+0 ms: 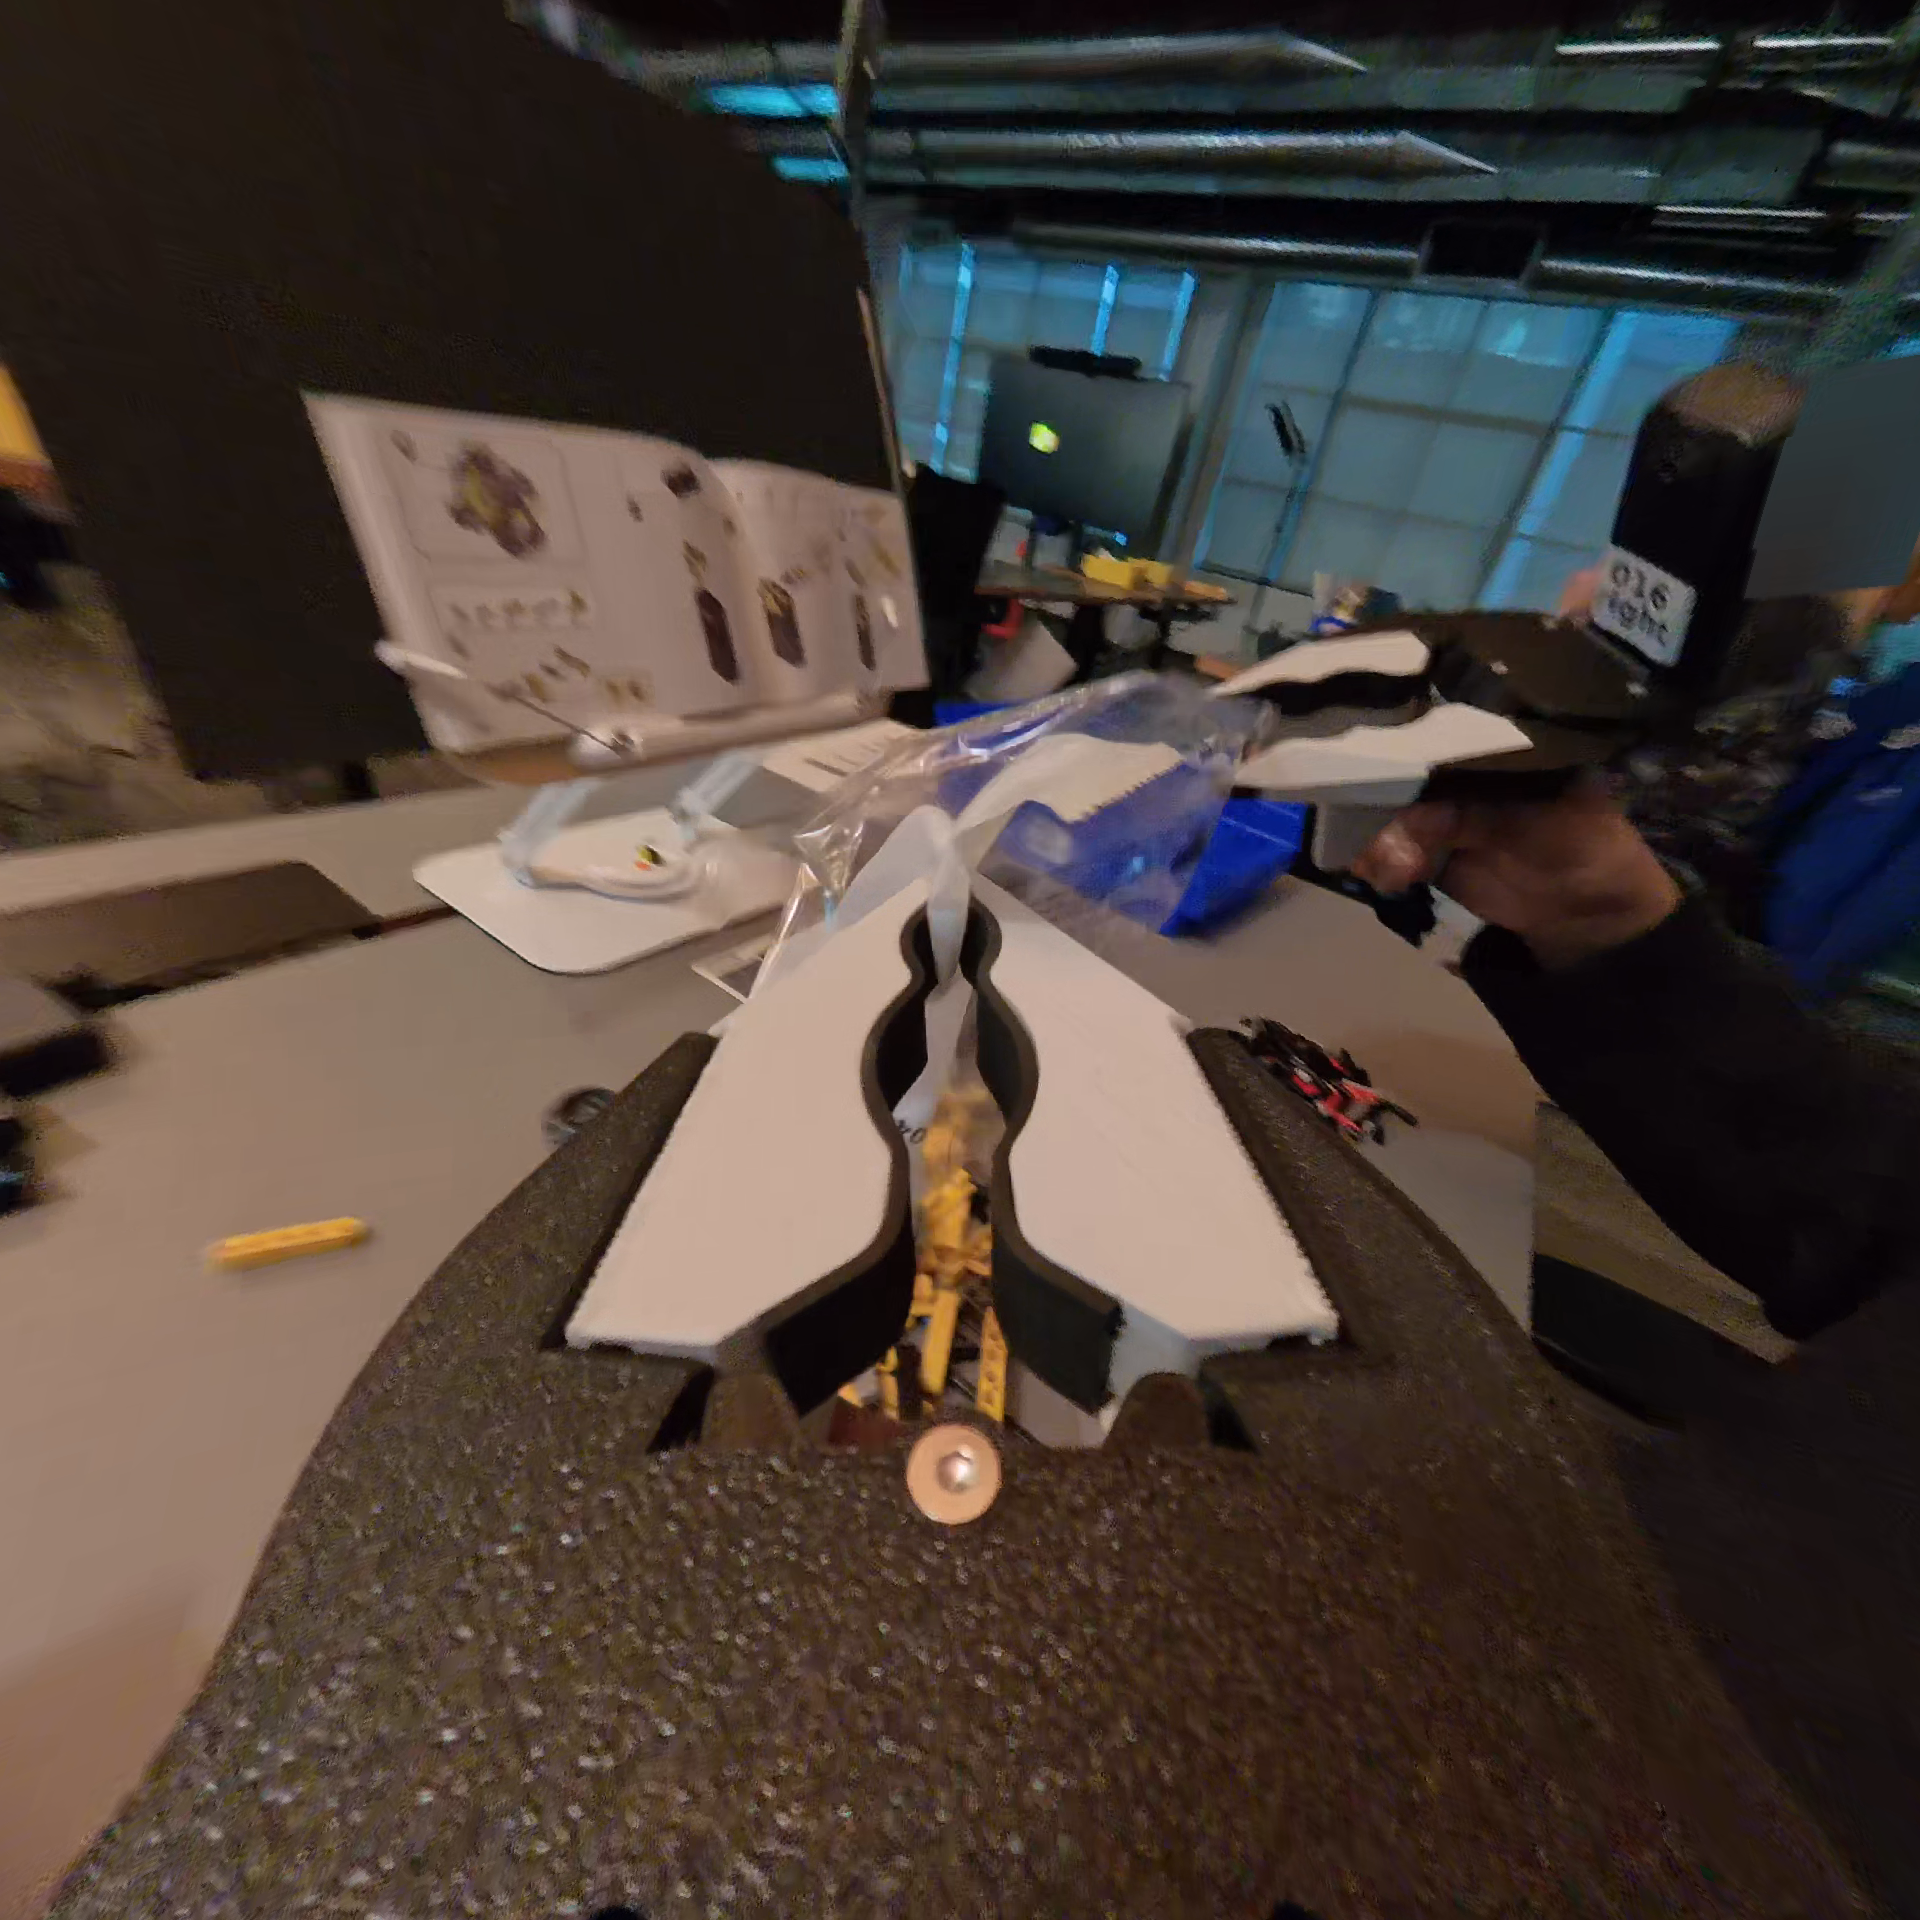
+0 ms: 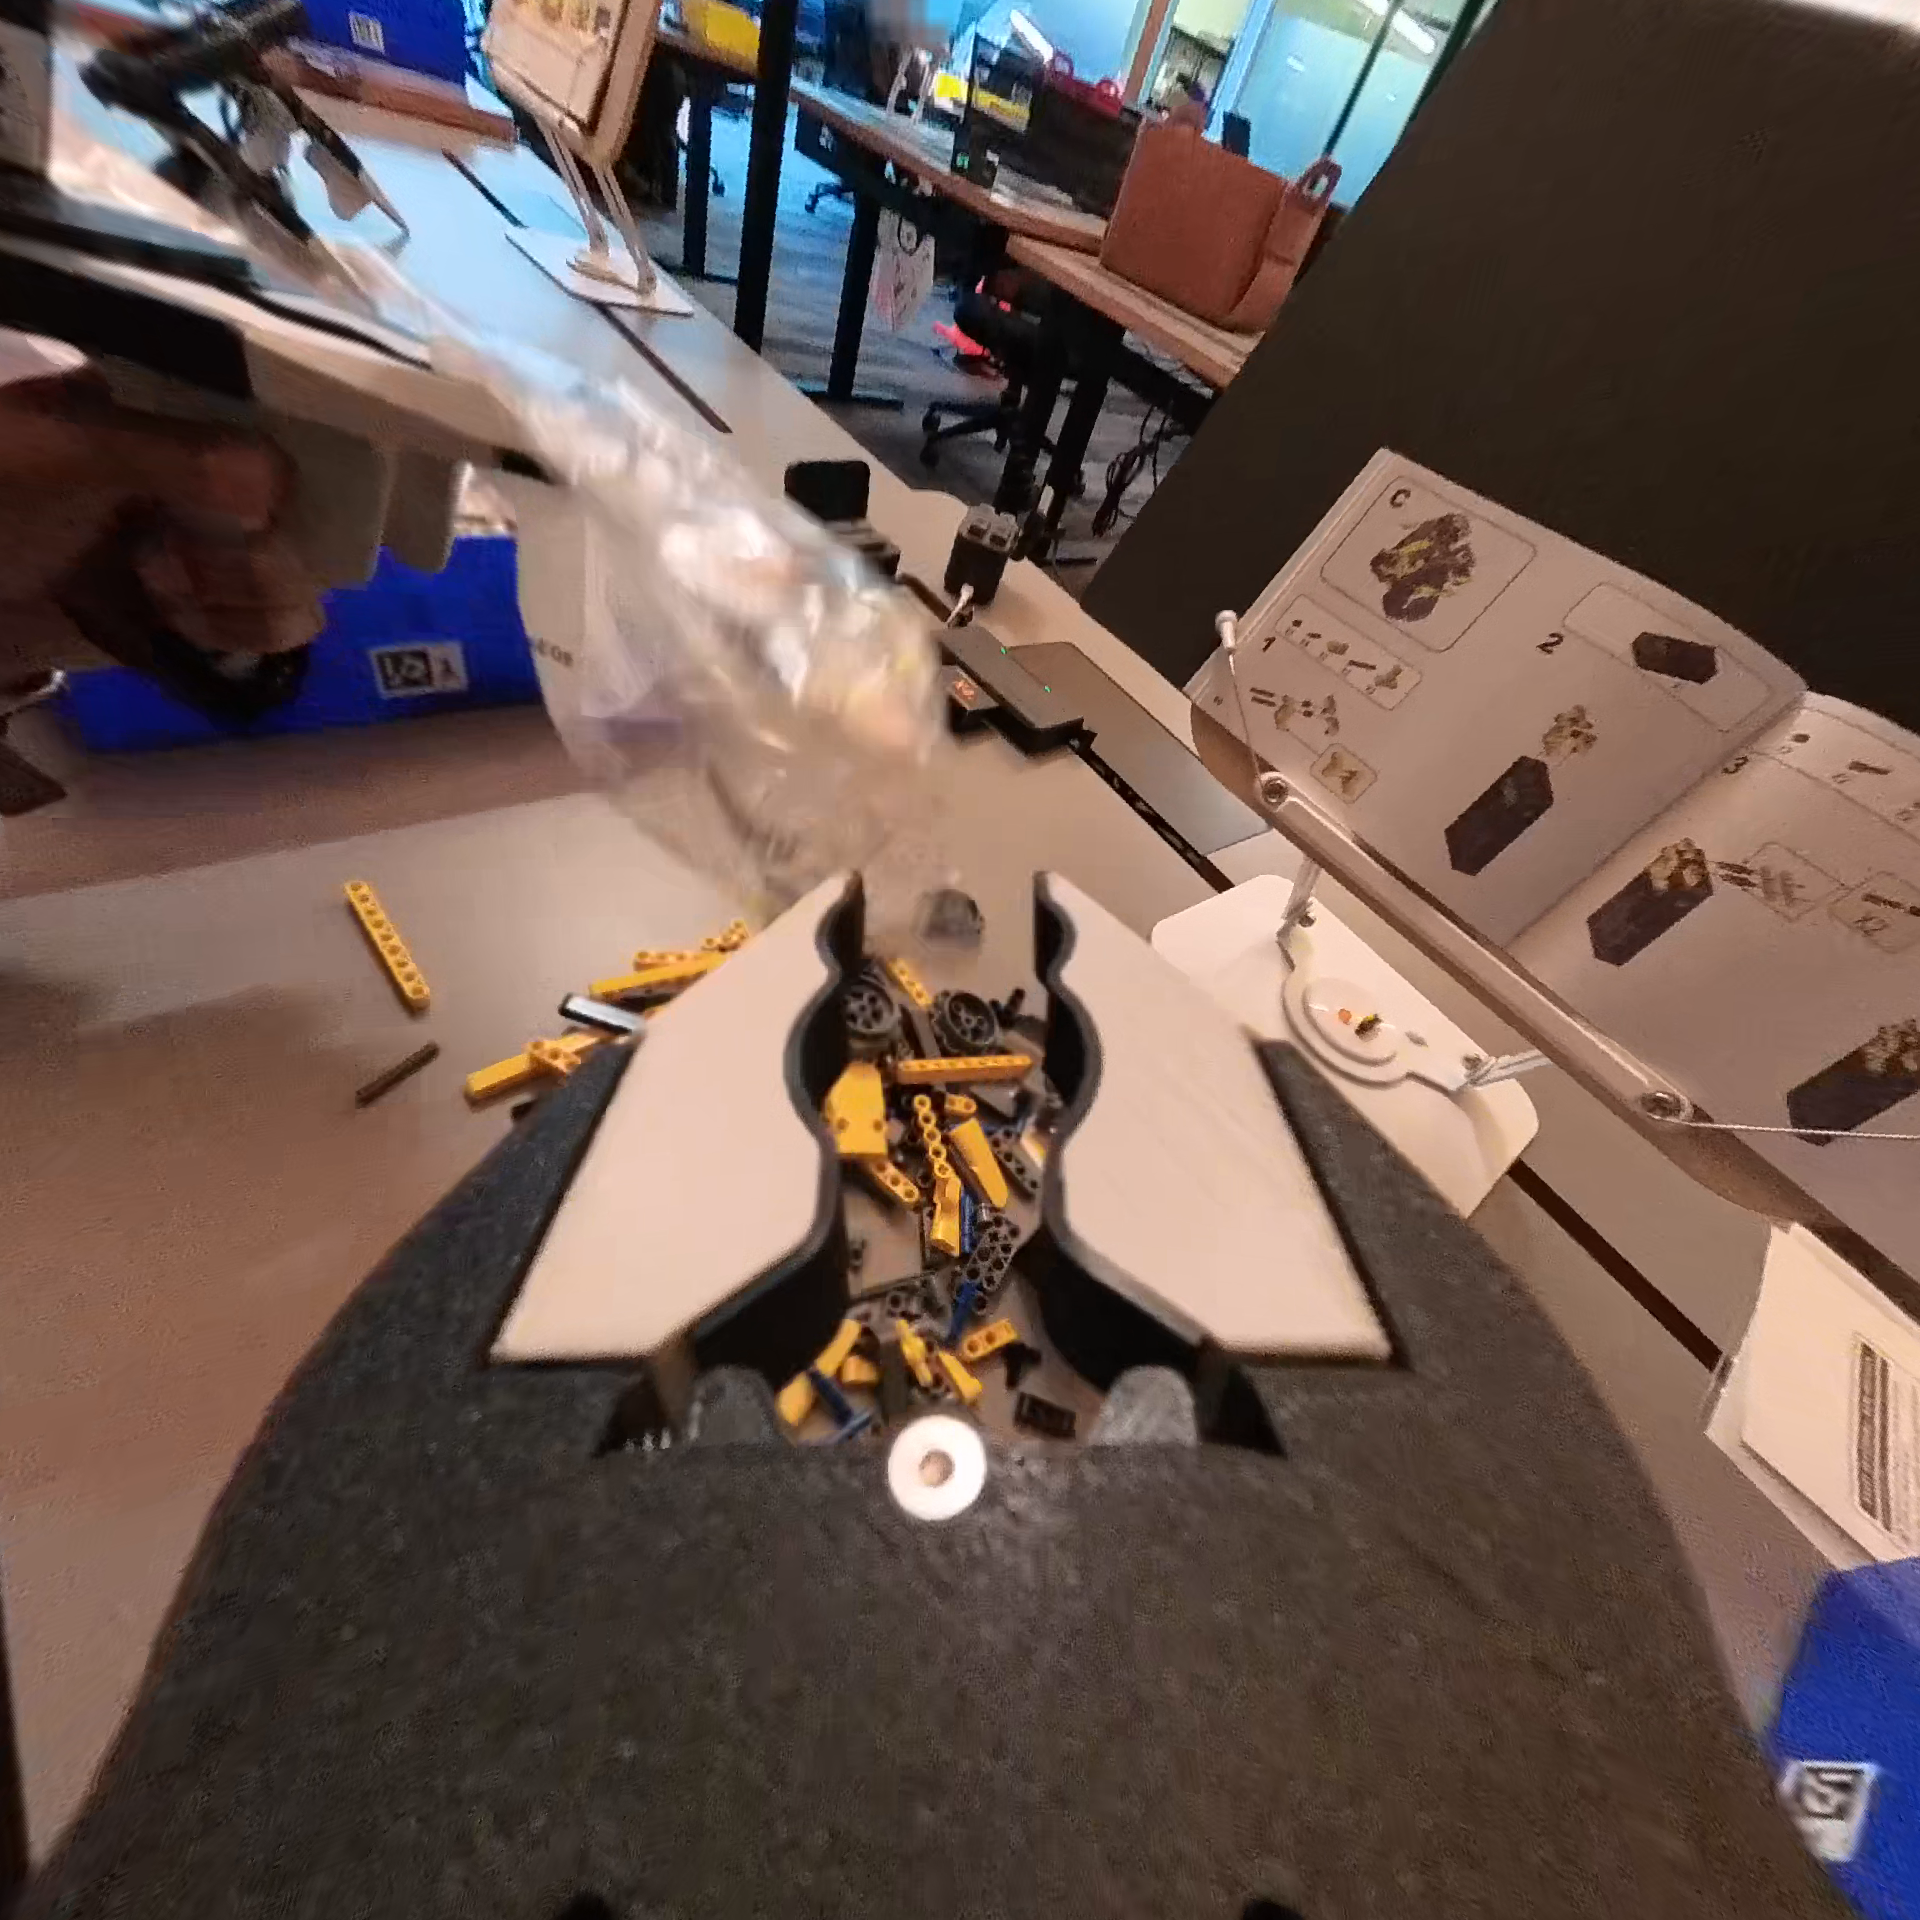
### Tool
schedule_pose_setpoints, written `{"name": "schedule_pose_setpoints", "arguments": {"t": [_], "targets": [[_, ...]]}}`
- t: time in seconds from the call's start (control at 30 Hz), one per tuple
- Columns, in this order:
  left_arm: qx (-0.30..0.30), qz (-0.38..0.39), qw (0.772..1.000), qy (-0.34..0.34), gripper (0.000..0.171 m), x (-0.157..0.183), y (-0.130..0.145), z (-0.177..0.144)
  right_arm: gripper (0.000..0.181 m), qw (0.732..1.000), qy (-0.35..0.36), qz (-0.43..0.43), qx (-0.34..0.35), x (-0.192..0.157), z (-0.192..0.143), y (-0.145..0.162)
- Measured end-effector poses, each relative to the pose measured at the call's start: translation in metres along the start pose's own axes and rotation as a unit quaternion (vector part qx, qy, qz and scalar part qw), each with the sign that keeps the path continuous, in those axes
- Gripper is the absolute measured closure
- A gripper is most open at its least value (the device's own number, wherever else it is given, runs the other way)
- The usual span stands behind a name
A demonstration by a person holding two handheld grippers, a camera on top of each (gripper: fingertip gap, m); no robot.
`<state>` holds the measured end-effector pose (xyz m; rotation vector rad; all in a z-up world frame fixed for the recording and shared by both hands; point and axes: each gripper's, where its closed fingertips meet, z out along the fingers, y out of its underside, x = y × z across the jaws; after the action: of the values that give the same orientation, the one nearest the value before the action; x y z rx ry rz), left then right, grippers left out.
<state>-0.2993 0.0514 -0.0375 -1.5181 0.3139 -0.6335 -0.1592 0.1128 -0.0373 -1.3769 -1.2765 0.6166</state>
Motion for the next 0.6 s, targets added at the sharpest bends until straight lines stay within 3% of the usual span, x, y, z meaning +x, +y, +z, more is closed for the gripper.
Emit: {"name": "schedule_pose_setpoints", "arguments": {"t": [0.13, 0.27, 0.33, 0.43, 0.6], "targets": [[0.051, 0.064, 0.992, -0.098, 0.171, -0.008, -0.055, -0.060, 0.150, 0.999, -0.013, 0.027, 0.031, -0.004, -0.015, 0.000], [0.056, 0.095, 0.956, -0.272, 0.171, -0.042, -0.093, -0.160, 0.150, 0.997, -0.029, 0.062, 0.044, -0.009, -0.023, 0.015], [0.066, 0.037, 0.950, -0.302, 0.171, -0.054, -0.096, -0.201, 0.150, 0.995, -0.035, 0.075, 0.049, -0.011, -0.022, 0.022], [0.137, -0.091, 0.942, -0.291, 0.171, -0.070, -0.096, -0.247, 0.150, 0.993, -0.055, 0.092, 0.054, -0.019, -0.017, 0.026], [0.188, -0.250, 0.907, -0.283, 0.171, -0.117, -0.049, -0.288, 0.150, 0.992, -0.064, 0.085, 0.067, -0.030, -0.020, 0.022]]}}
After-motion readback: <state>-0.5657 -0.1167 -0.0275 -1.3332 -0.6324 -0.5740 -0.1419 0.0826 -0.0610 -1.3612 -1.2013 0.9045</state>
